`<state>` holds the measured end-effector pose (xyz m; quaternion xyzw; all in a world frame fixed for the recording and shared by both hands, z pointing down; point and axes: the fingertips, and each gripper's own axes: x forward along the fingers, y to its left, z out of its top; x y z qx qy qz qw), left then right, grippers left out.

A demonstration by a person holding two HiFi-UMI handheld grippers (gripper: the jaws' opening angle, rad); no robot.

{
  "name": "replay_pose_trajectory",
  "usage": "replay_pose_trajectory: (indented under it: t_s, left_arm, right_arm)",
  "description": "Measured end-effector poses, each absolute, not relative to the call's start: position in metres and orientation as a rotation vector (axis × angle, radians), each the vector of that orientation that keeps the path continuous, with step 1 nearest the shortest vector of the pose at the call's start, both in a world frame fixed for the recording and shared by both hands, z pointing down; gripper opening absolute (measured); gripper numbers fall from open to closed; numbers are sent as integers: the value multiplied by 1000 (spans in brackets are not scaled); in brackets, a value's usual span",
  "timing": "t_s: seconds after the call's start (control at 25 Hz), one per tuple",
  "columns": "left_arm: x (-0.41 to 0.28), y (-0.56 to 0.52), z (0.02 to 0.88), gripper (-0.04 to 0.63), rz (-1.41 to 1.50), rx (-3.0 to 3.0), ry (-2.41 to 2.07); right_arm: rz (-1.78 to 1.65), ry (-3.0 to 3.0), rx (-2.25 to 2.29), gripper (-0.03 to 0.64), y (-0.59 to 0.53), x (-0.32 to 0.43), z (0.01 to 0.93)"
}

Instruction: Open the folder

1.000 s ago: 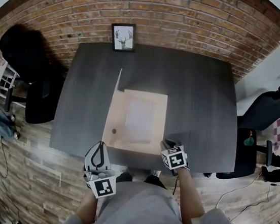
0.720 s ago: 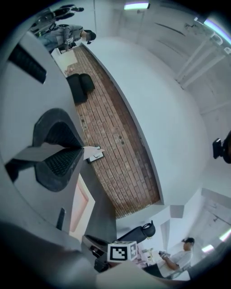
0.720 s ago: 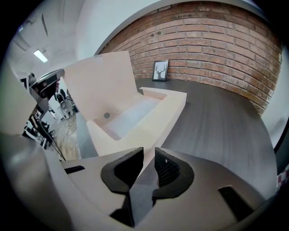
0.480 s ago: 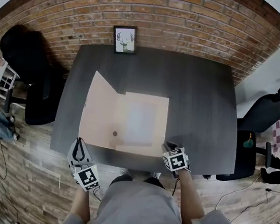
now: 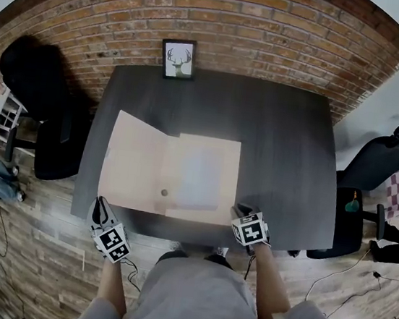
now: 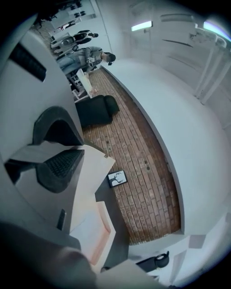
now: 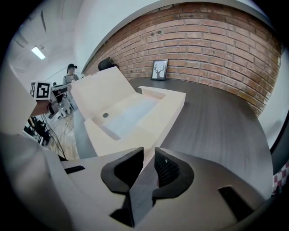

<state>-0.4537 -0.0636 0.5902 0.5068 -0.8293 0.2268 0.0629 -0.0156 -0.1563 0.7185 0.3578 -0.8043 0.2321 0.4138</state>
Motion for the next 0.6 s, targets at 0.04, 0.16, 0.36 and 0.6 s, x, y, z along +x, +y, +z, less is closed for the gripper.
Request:
replay_pose_trajectory:
  t_s: [0.04, 0.16, 0.36, 0.6]
  left_arm:
    - [-458, -62, 596, 26, 679, 1506, -2498]
    - [-476, -56, 617, 33, 620, 1396, -2454]
    - [-483, -56, 619, 52, 650, 1338, -2455]
    - [-491, -54, 611, 66, 711, 1256, -2523]
  right_arm:
    - [585, -2019, 900, 54, -156, -16, 718]
    - [587, -2018, 905, 54, -156, -16, 718]
    - [575, -2017, 907, 52, -157, -16, 718]
    - [568, -2010, 908, 52, -156, -17, 716]
